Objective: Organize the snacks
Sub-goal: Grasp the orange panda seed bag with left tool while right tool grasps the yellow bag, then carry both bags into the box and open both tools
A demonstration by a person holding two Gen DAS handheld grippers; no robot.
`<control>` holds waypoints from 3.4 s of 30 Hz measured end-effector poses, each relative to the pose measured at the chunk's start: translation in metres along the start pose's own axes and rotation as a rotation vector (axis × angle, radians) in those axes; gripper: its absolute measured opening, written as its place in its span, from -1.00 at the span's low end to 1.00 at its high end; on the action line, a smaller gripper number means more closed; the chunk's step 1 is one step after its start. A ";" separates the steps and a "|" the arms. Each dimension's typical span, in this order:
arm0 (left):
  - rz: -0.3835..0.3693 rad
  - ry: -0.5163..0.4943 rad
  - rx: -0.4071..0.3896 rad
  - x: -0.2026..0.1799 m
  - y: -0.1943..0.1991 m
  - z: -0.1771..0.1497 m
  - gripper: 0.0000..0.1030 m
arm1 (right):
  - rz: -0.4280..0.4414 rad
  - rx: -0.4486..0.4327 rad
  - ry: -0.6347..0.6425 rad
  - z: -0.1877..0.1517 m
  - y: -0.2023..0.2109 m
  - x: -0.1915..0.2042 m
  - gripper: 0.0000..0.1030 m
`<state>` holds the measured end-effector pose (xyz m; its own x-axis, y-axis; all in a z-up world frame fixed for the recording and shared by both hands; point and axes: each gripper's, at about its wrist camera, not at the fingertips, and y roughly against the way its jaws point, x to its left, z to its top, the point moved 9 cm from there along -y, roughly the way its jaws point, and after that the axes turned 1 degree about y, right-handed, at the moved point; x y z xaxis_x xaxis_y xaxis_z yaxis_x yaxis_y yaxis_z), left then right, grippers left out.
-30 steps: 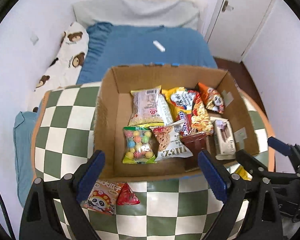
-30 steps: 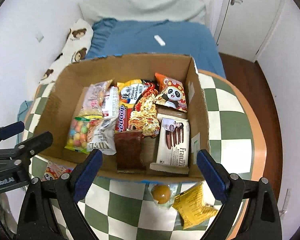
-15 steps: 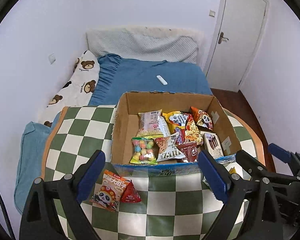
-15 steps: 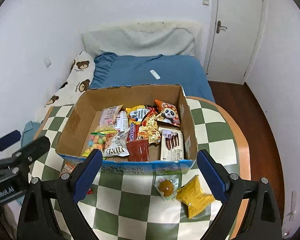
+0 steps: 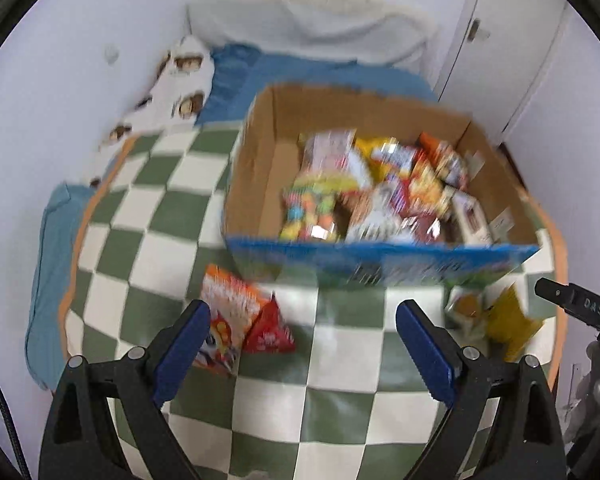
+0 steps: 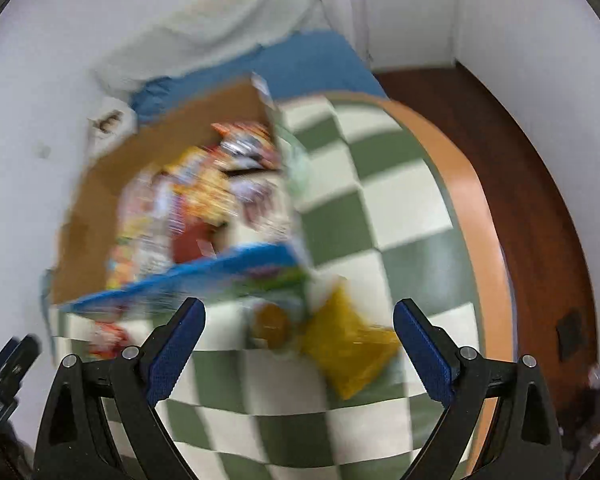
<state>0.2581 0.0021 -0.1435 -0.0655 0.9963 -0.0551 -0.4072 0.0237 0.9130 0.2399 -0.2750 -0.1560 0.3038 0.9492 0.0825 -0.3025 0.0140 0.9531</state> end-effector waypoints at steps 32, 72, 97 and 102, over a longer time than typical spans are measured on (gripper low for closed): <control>0.180 -0.241 0.395 0.089 -0.138 -0.069 0.85 | 0.099 0.159 0.045 -0.138 -0.055 0.050 0.49; -0.041 0.043 0.501 0.057 -0.122 -0.151 0.21 | 0.092 0.229 0.330 -0.158 -0.073 0.100 0.16; -0.118 -0.116 0.464 -0.025 -0.075 -0.139 0.03 | 0.141 0.304 0.322 -0.210 -0.080 0.088 0.03; -0.215 -0.087 0.333 -0.043 -0.021 -0.062 0.03 | 0.244 0.214 0.269 -0.160 -0.033 0.089 0.02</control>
<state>0.2136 -0.0465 -0.1854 0.0727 0.9686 -0.2379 -0.0852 0.2437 0.9661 0.1320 -0.1406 -0.2267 -0.0090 0.9651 0.2617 -0.1330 -0.2605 0.9563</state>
